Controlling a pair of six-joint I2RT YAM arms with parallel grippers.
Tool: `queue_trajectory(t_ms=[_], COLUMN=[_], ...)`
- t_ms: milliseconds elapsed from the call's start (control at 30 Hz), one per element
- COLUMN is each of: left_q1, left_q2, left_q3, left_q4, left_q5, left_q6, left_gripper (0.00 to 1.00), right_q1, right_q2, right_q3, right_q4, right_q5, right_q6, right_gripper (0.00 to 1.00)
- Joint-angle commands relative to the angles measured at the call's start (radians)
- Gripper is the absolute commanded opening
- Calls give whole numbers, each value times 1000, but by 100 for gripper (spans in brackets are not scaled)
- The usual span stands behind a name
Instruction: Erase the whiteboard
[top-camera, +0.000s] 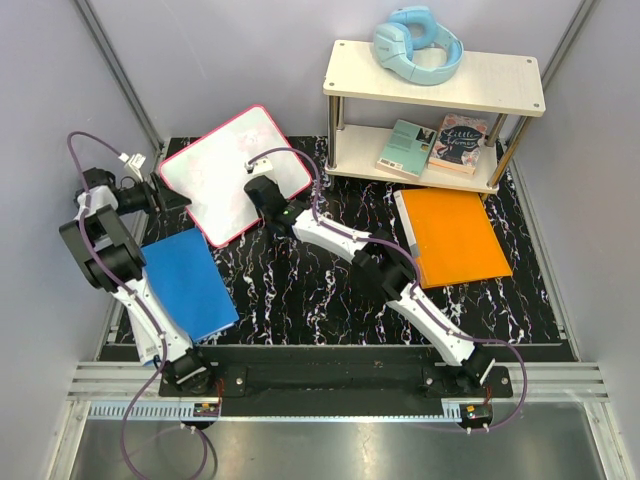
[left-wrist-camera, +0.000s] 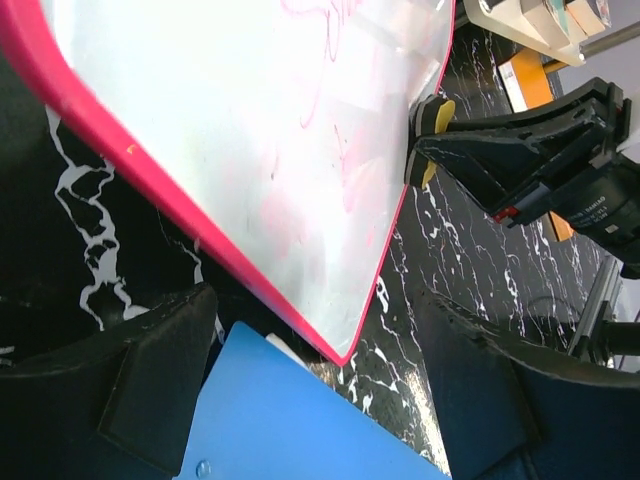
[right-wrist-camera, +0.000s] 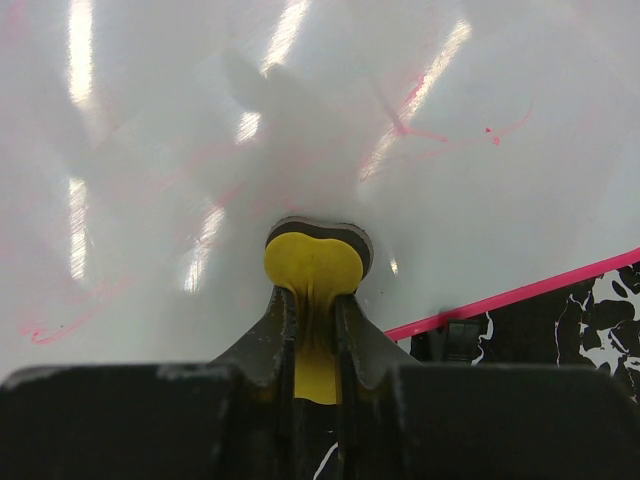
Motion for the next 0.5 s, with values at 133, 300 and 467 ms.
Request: queue_trajectory(t_ms=[133, 300, 467], left_q1=[-35, -70, -104], left_q2=[51, 74, 102], left_q3=[84, 88, 93], left_q4=[208, 300, 324], left_q5=[-24, -4, 43], left_q6=[-232, -315, -346], left_gripper=[83, 75, 38], right_q1=[-7, -9, -10], right_q2=[-28, -27, -30], right_q3=[10, 10, 3], right_q4=[-77, -77, -77], right_q5=[-3, -10, -15], right_q6=[-2, -2, 0], right_gripper=[0, 0, 0])
